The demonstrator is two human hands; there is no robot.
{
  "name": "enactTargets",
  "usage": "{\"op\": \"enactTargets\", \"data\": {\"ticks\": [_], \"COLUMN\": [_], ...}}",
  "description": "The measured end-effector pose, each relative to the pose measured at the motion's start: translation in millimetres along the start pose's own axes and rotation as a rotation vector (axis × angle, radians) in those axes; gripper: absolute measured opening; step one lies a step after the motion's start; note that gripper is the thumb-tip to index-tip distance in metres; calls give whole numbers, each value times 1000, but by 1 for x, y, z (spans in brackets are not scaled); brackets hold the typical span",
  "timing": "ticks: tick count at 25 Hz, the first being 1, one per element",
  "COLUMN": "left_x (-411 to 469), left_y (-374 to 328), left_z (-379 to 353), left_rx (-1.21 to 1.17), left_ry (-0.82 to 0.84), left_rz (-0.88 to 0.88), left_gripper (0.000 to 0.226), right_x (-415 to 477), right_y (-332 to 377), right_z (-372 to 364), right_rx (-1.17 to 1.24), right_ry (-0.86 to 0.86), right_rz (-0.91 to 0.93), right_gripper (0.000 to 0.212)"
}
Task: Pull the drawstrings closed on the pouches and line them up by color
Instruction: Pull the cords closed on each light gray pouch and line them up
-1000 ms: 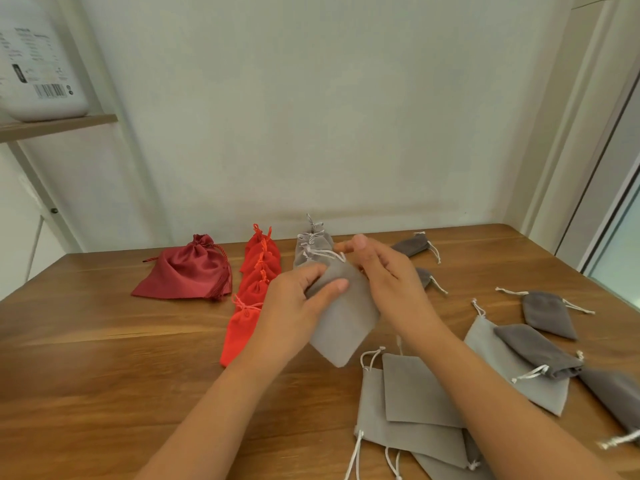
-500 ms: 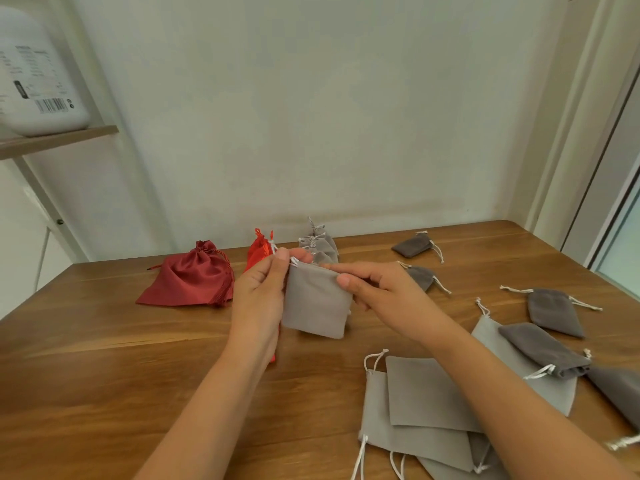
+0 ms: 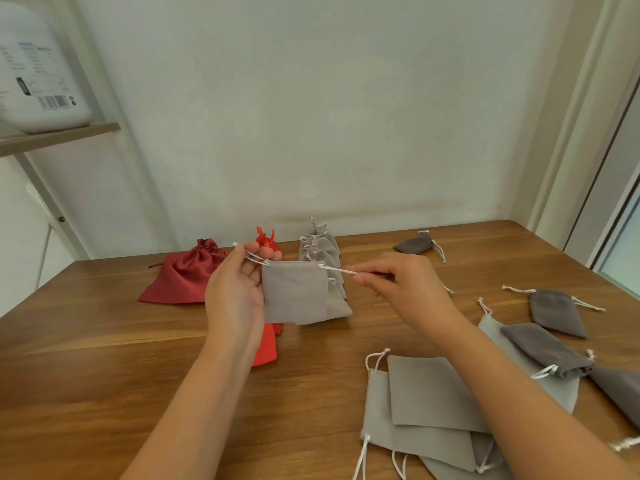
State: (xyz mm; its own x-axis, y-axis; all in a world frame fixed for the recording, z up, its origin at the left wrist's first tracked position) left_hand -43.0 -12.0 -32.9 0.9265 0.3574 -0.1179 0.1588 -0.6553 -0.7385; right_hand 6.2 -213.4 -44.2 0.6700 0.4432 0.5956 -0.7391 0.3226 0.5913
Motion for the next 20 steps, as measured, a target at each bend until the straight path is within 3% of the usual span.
{"op": "enactTargets", "data": {"ticks": [6, 11, 17, 20], "left_x": [3, 4, 5, 5], "left_y": [-7, -5, -4, -4], "left_z": [4, 3, 3, 4], "left_rx": [-86, -93, -125, -114], "left_ry": [-9, -12, -3, -23], "left_rz": [-23, -4, 27, 19], "left_gripper": [30, 29, 29, 29], "right_x": [0, 3, 3, 1], "right_y": [-6, -1, 0, 4], "right_z": [4, 5, -5, -10], "right_rx": [122, 487, 781, 1001], "right_ry": [-124, -231, -123, -2], "right_rz": [-136, -184, -281, -371], "right_gripper": [11, 12, 18, 34]}}
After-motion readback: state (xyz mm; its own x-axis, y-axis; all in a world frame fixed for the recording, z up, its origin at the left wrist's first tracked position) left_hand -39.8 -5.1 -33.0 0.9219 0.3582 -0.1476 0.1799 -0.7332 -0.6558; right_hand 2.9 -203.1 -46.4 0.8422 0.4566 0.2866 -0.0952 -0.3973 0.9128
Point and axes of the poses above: each hand's wrist, its own x-axis towards the middle knuckle, its own z-axis out of the back of the hand, y = z × x, the point moved 2 cm from there along x, towards the middle knuckle, and after that the axes turned 14 degrees about z, right-handed, at the moved point
